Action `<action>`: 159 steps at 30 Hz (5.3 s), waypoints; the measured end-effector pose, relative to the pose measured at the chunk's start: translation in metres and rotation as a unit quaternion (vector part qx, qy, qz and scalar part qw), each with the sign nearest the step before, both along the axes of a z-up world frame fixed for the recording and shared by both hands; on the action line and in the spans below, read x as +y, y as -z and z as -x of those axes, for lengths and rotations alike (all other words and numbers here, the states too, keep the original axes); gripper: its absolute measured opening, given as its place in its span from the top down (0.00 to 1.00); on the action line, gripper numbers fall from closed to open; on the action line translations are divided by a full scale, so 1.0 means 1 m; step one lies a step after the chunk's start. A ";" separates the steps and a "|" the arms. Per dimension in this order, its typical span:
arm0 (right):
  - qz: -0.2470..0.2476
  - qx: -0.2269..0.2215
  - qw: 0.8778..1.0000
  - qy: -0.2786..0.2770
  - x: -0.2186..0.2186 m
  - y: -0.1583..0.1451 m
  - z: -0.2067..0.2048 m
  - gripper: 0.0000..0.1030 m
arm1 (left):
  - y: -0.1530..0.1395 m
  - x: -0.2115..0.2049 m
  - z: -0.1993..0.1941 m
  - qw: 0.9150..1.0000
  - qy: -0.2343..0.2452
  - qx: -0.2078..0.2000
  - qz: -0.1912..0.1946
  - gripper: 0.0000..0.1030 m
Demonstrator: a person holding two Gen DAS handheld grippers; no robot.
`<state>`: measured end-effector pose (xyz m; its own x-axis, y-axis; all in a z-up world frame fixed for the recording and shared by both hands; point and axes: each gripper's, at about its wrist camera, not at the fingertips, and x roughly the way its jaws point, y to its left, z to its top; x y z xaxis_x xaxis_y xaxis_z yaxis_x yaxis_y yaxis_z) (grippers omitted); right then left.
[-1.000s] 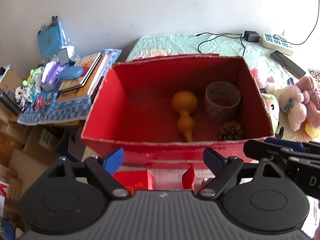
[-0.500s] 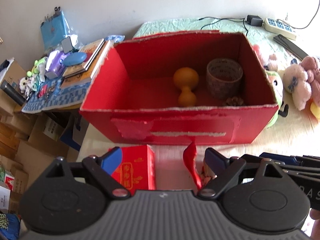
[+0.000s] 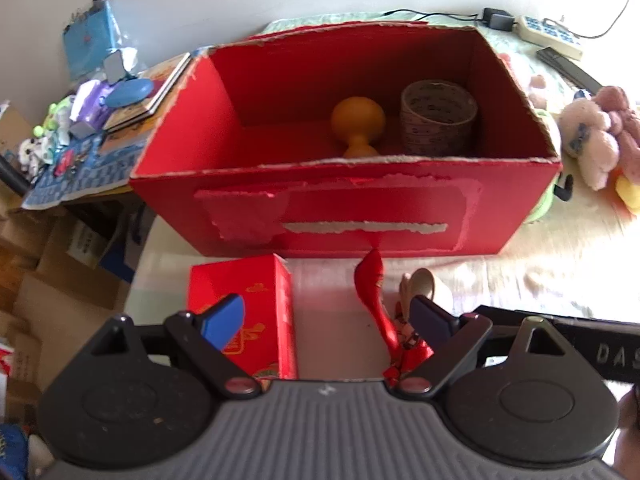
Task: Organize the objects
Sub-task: 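Move the right gripper down to the beige strap bundle with red ribbon, then close the right gripper on the beige strap bundle, then lift the strap bundle with the right gripper and carry it over the box, then lower the strap bundle into the red box beside the gourd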
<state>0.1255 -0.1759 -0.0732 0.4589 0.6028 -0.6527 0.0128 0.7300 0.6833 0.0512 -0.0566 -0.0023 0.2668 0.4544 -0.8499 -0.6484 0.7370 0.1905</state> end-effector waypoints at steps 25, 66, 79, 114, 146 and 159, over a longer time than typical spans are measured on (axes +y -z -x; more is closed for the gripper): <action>-0.040 0.038 0.998 0.010 -0.008 0.027 -0.002 0.51 | 0.063 -0.005 0.014 0.979 0.099 -0.063 0.164 0.19; 0.048 0.053 0.993 -0.090 0.025 0.022 -0.018 0.64 | 0.070 -0.044 -0.025 0.976 0.169 -0.034 0.131 0.57; 0.034 -0.006 0.999 -0.018 -0.033 -0.028 0.012 0.67 | 0.012 -0.091 -0.051 0.960 0.253 -0.086 0.085 0.58; 0.034 -0.074 0.994 -0.071 0.082 -0.080 -0.164 0.70 | -0.047 0.106 -0.057 0.975 0.210 -0.073 -0.002 0.58; 0.065 0.086 0.994 -0.010 0.081 -0.004 -0.194 0.76 | 0.030 0.140 -0.100 0.970 0.214 0.052 0.103 0.47; 0.078 0.086 0.993 0.007 0.069 -0.005 -0.193 0.80 | 0.030 0.134 -0.097 0.973 0.203 0.058 0.098 0.40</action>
